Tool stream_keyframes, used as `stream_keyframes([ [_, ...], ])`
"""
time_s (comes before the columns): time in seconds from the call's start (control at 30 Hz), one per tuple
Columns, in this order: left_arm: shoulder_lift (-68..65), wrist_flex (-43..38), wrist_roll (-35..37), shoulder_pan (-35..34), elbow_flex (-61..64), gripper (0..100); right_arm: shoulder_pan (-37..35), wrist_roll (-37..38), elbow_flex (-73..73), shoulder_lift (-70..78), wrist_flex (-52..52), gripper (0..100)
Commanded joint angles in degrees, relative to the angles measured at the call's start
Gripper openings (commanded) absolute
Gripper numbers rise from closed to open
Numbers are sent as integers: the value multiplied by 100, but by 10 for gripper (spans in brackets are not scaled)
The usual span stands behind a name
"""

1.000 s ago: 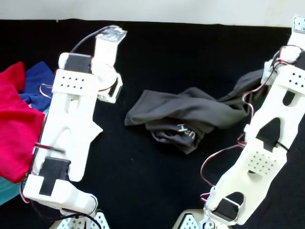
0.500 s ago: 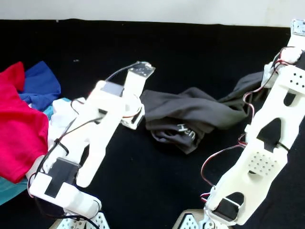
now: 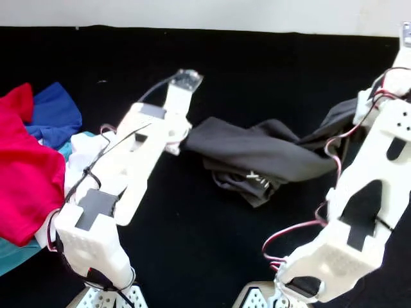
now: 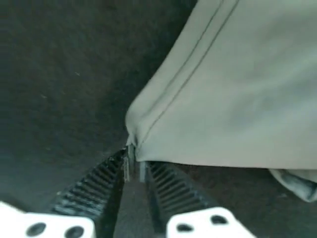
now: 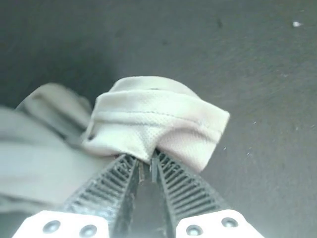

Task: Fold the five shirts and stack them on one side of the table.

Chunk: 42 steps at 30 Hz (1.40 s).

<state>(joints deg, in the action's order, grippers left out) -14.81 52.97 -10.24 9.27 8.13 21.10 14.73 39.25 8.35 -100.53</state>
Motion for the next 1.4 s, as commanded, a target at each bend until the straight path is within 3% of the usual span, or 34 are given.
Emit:
stream_keyframes([
  [0.0,40,853,35,-48,-971,8,-268,35,-435,-769,-31,9],
  [0.4,57,4905,53,-66,-5657,8,-637,26,-690,-2659,330,8],
  [0.5,585,4923,53,-356,-6123,8,-637,26,-690,-3178,602,8],
  [0.77,2686,4914,44,-716,-6132,8,-602,26,-690,-4462,1666,8],
  [0.97,3503,4914,44,-1130,-6132,8,-593,-176,-734,-4866,2176,7],
  [1.13,3556,4914,44,-1314,-6018,8,-611,-325,-1042,-4286,2202,7],
  [1.37,2835,4879,44,-1297,-4048,8,-681,-281,-2404,-2264,2703,9],
])
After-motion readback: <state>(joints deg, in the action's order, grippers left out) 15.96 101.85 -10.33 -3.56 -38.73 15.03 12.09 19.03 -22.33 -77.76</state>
